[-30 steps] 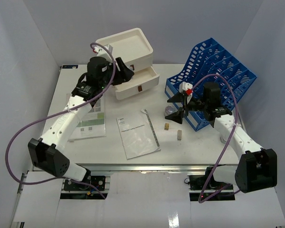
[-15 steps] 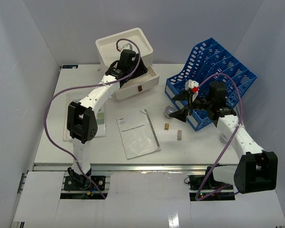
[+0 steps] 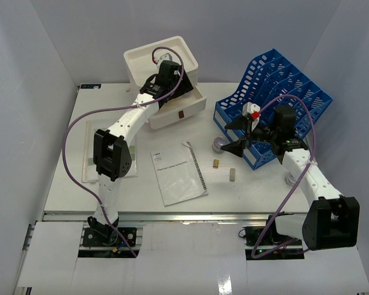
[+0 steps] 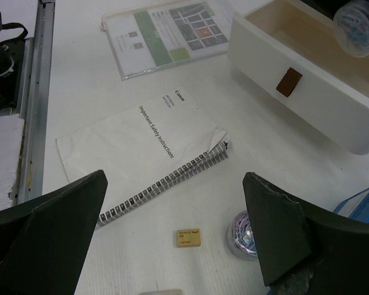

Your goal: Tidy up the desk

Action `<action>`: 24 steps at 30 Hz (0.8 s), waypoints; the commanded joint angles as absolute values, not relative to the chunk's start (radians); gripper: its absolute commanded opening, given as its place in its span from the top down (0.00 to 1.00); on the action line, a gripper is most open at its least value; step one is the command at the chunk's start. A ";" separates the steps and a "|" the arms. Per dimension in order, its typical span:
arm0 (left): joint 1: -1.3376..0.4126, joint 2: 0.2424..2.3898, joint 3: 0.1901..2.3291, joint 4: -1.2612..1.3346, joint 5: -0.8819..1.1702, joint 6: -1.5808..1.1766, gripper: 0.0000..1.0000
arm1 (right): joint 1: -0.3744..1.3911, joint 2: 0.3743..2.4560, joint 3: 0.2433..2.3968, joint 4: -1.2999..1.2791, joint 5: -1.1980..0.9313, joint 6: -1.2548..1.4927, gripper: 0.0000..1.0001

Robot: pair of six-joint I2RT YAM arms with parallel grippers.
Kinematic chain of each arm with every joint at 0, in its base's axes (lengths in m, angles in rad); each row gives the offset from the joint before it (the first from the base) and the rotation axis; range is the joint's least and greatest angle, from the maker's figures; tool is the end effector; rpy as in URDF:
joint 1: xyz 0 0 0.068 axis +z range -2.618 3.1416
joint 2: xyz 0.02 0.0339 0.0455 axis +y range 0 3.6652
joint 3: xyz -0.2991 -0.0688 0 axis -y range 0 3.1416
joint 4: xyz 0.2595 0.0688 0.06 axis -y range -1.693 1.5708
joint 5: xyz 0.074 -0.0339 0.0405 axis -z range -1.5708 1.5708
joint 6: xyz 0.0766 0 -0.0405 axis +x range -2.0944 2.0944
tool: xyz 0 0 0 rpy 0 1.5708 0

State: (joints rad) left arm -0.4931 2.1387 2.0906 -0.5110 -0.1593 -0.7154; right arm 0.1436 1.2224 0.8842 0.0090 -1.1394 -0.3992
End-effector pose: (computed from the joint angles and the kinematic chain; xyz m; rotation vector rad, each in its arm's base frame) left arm 0.5077 -0.2590 0.3337 -0.3359 2.1447 -0.5401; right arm 0.2701 0.1094 0.3309 -1.1541 1.3676 0.8854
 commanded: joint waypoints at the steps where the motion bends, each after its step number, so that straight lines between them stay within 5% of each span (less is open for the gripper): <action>1: -0.496 2.115 2.143 -0.504 -0.182 -0.709 0.19 | 0.132 1.210 0.879 0.038 -1.172 -0.388 0.02; 13: -0.497 2.068 2.133 -0.493 -0.084 -0.663 0.17 | 0.127 1.256 0.898 -0.018 -1.116 -0.398 0.03; 20: -0.495 1.654 1.697 -0.289 0.187 -0.340 0.14 | 0.362 1.335 0.977 -0.313 -0.558 -0.625 0.02; 24: -0.492 1.346 1.358 -0.249 0.099 -0.212 0.02 | 0.522 1.435 0.991 -0.303 -0.182 -0.620 0.10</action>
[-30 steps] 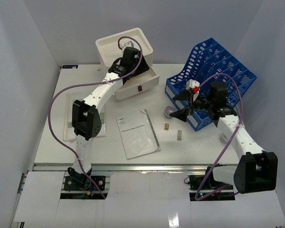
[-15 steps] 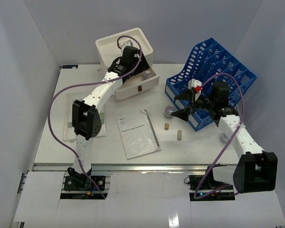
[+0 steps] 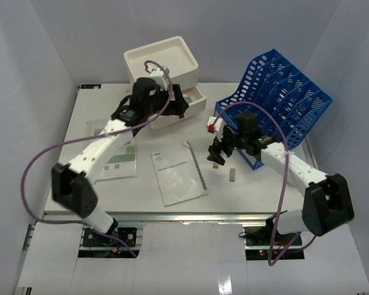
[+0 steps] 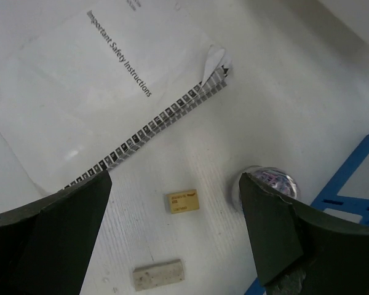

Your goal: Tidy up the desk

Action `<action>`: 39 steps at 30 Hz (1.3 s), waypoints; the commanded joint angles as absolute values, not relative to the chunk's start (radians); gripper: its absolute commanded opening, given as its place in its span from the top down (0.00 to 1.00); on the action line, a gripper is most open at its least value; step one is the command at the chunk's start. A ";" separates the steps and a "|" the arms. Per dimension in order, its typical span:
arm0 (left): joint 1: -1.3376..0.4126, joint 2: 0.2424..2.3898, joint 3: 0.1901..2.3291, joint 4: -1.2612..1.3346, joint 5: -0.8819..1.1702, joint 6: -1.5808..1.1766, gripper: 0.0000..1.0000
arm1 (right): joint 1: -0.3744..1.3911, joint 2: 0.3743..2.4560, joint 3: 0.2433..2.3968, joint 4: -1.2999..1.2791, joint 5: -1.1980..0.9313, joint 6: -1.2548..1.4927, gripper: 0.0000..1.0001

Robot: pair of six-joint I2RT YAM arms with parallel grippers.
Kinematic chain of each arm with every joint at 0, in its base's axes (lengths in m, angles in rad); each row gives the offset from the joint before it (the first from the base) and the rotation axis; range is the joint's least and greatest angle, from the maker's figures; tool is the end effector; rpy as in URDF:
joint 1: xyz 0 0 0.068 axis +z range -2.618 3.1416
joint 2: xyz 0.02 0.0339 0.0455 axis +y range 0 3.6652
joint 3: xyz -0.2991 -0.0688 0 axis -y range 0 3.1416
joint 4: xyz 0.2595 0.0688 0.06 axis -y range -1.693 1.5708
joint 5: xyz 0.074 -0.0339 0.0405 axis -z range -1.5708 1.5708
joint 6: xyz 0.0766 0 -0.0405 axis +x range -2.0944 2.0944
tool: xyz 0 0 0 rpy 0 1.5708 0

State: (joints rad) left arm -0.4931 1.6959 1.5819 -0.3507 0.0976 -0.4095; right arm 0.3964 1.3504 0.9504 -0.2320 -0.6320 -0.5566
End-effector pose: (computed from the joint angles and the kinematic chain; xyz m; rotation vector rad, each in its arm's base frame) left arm 0.3984 -0.2226 0.3730 0.1508 2.0932 -0.6569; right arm 0.2838 0.1678 0.2793 -1.2698 1.7025 0.5978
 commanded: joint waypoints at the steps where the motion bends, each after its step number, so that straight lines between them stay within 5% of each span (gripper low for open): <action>1: -0.487 1.251 1.280 -0.252 0.060 -0.189 0.02 | 0.539 1.484 1.031 -0.326 -0.131 -0.610 0.10; 11: -0.474 0.621 0.754 -0.358 -0.216 -0.104 0.02 | 0.554 1.825 1.405 -0.570 0.083 -0.637 0.10; 23: -0.474 0.466 0.624 -0.383 -0.248 -0.147 0.02 | 0.549 1.923 1.427 -0.662 0.102 -0.714 0.02; 27: -0.474 0.426 0.617 -0.385 -0.259 -0.152 0.02 | 0.545 1.939 1.431 -0.667 0.083 -0.732 0.16; 34: -0.474 0.420 0.618 -0.396 -0.275 -0.155 0.02 | 0.543 1.912 1.430 -0.670 0.009 -0.739 0.58; 39: -0.474 0.406 0.617 -0.402 -0.295 -0.158 0.02 | 0.546 1.777 1.455 -0.679 -0.170 -0.732 0.68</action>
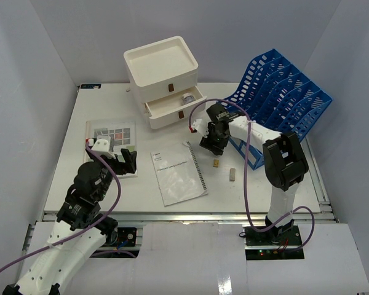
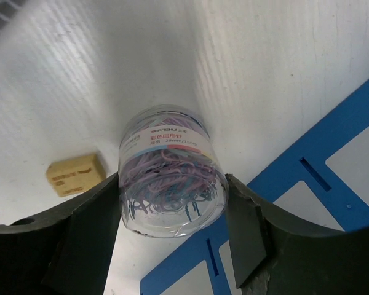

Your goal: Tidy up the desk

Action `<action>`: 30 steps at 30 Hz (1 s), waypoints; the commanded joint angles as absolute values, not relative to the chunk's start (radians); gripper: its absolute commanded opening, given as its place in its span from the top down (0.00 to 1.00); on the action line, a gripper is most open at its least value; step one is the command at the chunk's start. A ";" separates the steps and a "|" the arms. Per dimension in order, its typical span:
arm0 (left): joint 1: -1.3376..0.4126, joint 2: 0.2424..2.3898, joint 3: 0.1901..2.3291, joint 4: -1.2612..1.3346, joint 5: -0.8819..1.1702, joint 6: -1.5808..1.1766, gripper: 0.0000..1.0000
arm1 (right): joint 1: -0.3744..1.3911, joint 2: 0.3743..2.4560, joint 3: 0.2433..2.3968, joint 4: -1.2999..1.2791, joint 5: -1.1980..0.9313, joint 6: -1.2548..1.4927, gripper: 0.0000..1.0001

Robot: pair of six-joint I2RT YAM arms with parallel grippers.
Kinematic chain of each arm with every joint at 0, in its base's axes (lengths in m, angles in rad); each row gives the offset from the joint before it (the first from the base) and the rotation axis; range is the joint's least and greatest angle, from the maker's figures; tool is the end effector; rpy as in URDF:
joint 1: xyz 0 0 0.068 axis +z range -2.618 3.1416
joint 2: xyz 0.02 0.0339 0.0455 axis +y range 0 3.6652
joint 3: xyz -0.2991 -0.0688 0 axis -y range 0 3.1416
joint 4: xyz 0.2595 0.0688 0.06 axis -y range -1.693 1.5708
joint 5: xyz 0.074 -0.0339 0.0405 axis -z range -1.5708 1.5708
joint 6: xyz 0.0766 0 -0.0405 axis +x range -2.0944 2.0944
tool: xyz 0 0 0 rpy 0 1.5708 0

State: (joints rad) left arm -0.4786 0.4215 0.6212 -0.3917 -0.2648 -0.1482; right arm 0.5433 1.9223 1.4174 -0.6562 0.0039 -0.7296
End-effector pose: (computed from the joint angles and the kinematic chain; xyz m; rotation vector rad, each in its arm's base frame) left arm 0.1288 -0.0443 0.3179 0.0983 1.7586 -0.2231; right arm 0.3760 0.2268 0.1832 -1.6237 2.1989 -0.0581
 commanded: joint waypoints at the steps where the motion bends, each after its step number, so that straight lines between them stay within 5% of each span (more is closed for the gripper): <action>1: -0.474 0.405 0.617 -0.402 -0.297 -0.159 0.02 | 0.546 1.753 1.472 -0.682 -0.213 -0.728 0.69; 10: -0.474 0.437 0.617 -0.406 -0.302 -0.159 0.02 | 0.552 1.752 1.806 -0.664 -0.531 -0.587 0.73; 24: -0.474 0.489 0.617 -0.408 -0.316 -0.161 0.02 | 0.566 2.043 2.079 -0.339 -0.398 -0.335 0.71; 28: -0.474 0.501 0.617 -0.410 -0.321 -0.160 0.02 | 0.567 2.095 2.082 -0.284 -0.382 -0.330 0.59; 30: -0.474 0.506 0.617 -0.410 -0.322 -0.160 0.02 | 0.569 2.116 2.075 -0.258 -0.344 -0.329 0.30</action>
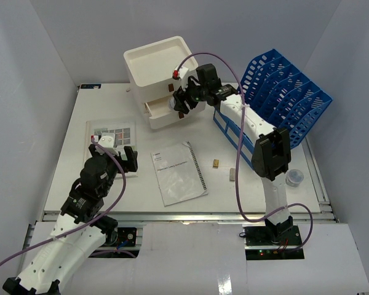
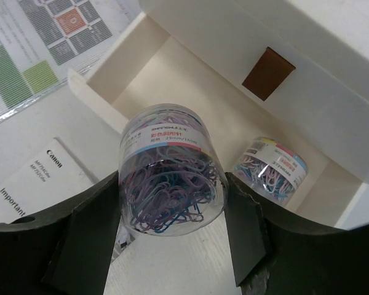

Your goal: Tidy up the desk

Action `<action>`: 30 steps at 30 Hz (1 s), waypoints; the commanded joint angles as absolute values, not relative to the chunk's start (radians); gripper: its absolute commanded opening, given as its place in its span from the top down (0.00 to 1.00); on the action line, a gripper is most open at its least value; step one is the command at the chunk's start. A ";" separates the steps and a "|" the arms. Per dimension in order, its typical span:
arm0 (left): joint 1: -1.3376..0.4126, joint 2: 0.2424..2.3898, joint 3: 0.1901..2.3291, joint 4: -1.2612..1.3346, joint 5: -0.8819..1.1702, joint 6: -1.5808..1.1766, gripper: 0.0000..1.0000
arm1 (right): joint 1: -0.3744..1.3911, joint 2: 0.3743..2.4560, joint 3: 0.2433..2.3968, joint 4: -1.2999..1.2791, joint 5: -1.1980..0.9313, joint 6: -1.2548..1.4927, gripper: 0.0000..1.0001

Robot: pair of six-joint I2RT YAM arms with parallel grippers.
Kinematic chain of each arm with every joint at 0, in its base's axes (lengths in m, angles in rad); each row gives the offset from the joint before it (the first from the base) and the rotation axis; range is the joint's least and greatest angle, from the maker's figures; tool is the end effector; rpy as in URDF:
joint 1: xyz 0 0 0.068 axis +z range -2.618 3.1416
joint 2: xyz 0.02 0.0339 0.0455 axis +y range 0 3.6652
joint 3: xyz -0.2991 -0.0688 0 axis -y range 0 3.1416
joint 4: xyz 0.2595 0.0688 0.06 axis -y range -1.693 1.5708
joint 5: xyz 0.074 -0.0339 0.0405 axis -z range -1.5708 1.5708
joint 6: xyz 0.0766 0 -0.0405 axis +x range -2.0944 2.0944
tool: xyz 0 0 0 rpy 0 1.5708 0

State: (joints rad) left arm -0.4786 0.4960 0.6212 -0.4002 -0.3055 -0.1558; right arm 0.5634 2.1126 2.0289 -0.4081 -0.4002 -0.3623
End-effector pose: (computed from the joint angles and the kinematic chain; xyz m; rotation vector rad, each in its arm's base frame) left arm 0.1424 -0.0479 0.3078 0.0833 1.8340 -0.1638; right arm 0.4620 0.3271 0.3396 -1.1370 1.7215 0.5364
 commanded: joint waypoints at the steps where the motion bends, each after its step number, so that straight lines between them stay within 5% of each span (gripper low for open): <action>1: -0.474 0.508 0.617 -0.410 -0.322 -0.159 0.02 | 0.568 2.116 2.070 -0.253 -0.339 -0.329 0.23; 3: -0.474 0.509 0.617 -0.411 -0.323 -0.158 0.02 | 0.568 2.103 2.040 -0.239 -0.335 -0.341 0.08; 13: -0.474 0.490 0.618 -0.411 -0.316 -0.158 0.02 | 0.563 1.978 1.925 -0.201 -0.351 -0.320 0.10; 19: -0.474 0.453 0.618 -0.413 -0.311 -0.160 0.02 | 0.519 1.712 1.637 -0.192 -0.310 -0.369 0.10; 23: -0.474 0.421 0.618 -0.410 -0.291 -0.160 0.02 | 0.383 1.570 1.471 -0.437 -0.450 -0.357 0.04; 30: -0.474 0.412 0.617 -0.399 -0.239 -0.158 0.02 | 0.102 1.202 1.136 -0.771 -0.155 -0.459 0.02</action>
State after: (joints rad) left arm -0.4786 0.4160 0.6212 -0.4099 -0.2820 -0.1573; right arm 0.2524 1.3920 1.2975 -0.5007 -0.3203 -0.3857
